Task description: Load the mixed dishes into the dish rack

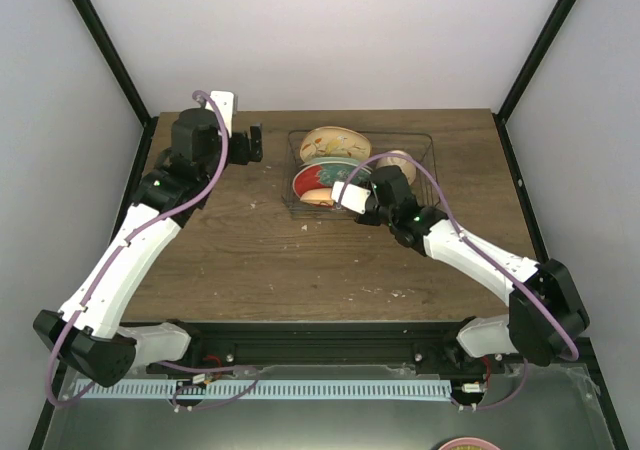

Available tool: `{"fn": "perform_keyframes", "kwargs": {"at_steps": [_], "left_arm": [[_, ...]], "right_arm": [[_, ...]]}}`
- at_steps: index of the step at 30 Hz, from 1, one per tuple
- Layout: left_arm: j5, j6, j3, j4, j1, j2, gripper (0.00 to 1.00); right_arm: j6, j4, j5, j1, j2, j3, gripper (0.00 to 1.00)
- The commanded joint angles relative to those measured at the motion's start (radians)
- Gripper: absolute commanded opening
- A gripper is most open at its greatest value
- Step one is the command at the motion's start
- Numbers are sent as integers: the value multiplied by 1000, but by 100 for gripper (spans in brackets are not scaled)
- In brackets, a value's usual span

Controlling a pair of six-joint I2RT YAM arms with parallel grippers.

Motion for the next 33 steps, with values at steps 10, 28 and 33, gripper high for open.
{"fn": "perform_keyframes", "kwargs": {"at_steps": [10,28,33], "left_arm": [[-4,-4,-7,26,5,21,100],[2,14,48,53,20,81,100],[122,-86,73,55,105,102,100]], "right_arm": [[-12,53,-22,34,16,8,33],[231,18,-64,33,-103,194,97],[434,-47,-29,-35,11,385,100]]}}
